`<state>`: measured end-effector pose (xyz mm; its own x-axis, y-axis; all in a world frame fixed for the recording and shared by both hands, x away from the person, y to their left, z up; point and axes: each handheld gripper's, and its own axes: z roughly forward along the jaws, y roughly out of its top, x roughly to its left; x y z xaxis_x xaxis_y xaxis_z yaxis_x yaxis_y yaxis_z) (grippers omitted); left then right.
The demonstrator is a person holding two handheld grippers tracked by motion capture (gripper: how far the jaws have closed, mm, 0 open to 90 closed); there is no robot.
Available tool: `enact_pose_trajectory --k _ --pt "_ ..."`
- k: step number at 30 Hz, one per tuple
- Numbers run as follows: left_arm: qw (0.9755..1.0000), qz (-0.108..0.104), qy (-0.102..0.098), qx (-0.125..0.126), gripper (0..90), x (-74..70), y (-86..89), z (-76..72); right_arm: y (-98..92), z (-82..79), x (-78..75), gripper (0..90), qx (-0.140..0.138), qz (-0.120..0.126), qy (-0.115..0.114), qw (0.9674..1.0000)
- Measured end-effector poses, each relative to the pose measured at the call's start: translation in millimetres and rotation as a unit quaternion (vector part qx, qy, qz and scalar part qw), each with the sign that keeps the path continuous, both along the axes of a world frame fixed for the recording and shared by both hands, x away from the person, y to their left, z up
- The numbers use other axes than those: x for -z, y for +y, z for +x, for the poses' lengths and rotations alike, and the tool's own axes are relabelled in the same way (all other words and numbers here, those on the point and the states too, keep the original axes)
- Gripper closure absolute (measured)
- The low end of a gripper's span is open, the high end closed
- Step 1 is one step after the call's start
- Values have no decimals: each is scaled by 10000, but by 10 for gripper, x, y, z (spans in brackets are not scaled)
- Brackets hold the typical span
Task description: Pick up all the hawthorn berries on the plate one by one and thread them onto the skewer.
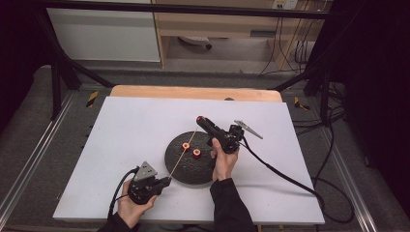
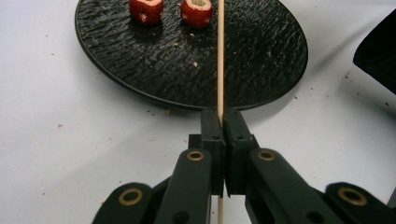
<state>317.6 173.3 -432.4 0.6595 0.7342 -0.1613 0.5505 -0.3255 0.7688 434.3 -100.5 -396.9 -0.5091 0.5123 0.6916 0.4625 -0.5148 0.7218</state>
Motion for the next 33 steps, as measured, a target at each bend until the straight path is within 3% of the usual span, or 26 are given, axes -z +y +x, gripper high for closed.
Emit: enact_pose_trajectory --k 8,25,33 --pt "10000 -58 -6 -32 885 -12 1 -4 34 -9 -16 626 -34 20 -102 9999" --pt "9999 -118 -13 -80 884 -19 11 5 58 -29 18 627 -92 18 -65 9999" --pt "9998 -159 85 -117 885 -13 3 10 93 -36 74 626 -139 9 -41 9999"
